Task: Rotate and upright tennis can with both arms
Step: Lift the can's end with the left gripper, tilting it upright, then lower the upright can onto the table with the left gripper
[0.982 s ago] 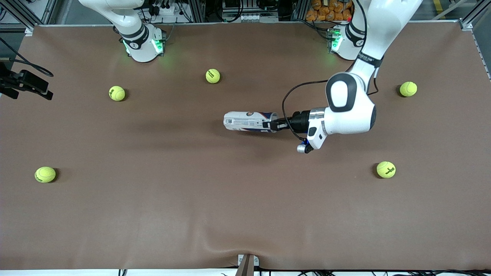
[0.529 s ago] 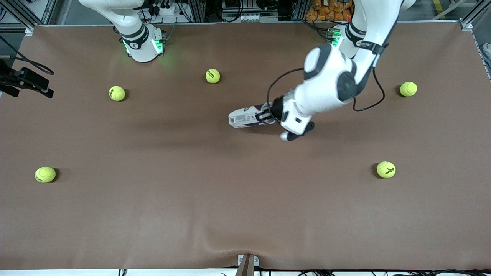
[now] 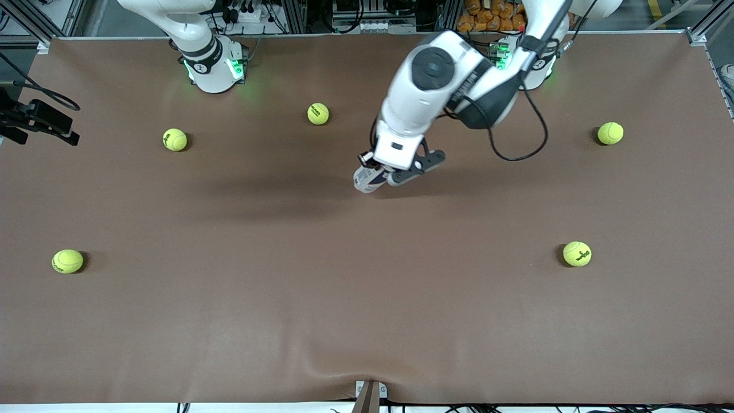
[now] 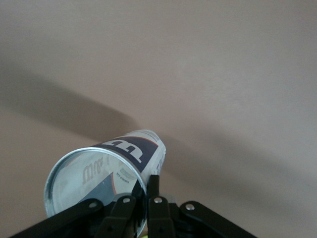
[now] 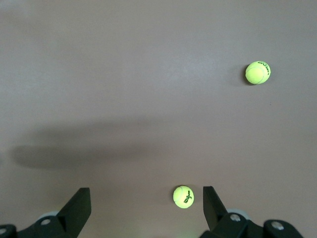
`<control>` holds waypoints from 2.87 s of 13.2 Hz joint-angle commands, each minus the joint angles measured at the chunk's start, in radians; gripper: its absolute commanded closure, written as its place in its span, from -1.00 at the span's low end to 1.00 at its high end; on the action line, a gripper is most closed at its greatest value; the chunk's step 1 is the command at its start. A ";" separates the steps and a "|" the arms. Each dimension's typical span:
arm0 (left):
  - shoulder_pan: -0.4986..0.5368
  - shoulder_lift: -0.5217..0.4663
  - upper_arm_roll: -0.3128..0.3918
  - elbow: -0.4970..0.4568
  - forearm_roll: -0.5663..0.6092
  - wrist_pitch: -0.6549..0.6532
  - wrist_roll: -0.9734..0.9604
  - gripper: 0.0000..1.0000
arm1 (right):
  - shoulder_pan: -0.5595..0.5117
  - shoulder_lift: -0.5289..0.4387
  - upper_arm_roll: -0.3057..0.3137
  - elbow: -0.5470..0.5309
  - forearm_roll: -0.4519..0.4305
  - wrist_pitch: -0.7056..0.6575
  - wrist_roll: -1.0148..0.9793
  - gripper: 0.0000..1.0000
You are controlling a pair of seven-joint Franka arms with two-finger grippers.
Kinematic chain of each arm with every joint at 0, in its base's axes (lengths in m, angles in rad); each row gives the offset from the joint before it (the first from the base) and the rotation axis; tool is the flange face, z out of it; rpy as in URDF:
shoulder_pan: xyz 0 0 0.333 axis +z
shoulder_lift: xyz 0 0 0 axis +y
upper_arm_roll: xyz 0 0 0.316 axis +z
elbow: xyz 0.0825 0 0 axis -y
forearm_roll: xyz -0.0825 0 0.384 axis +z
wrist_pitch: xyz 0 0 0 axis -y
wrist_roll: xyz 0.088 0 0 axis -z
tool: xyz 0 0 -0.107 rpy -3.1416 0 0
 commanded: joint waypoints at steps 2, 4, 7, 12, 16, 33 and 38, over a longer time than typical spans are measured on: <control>-0.092 0.141 0.018 0.200 0.160 -0.154 -0.144 1.00 | 0.004 -0.025 0.001 -0.014 -0.004 -0.002 0.002 -1.00; -0.142 0.158 0.041 0.221 0.228 -0.205 -0.163 1.00 | 0.004 -0.026 0.001 -0.014 -0.004 -0.003 0.002 -1.00; -0.233 0.190 0.121 0.254 0.240 -0.226 -0.183 1.00 | 0.004 -0.026 0.001 -0.014 -0.004 -0.005 0.000 -1.00; -0.313 0.265 0.184 0.323 0.236 -0.200 -0.232 1.00 | 0.004 -0.026 0.001 -0.016 -0.004 -0.003 0.000 -1.00; -0.313 0.278 0.181 0.319 0.236 -0.197 -0.232 1.00 | 0.004 -0.026 0.001 -0.016 -0.004 -0.003 0.002 -1.00; -0.313 0.302 0.178 0.311 0.230 -0.142 -0.267 0.06 | 0.004 -0.025 -0.001 -0.018 -0.004 -0.003 0.000 -1.00; -0.313 0.293 0.177 0.311 0.220 -0.143 -0.298 -0.29 | 0.004 -0.022 -0.002 -0.018 -0.004 0.000 0.002 -1.00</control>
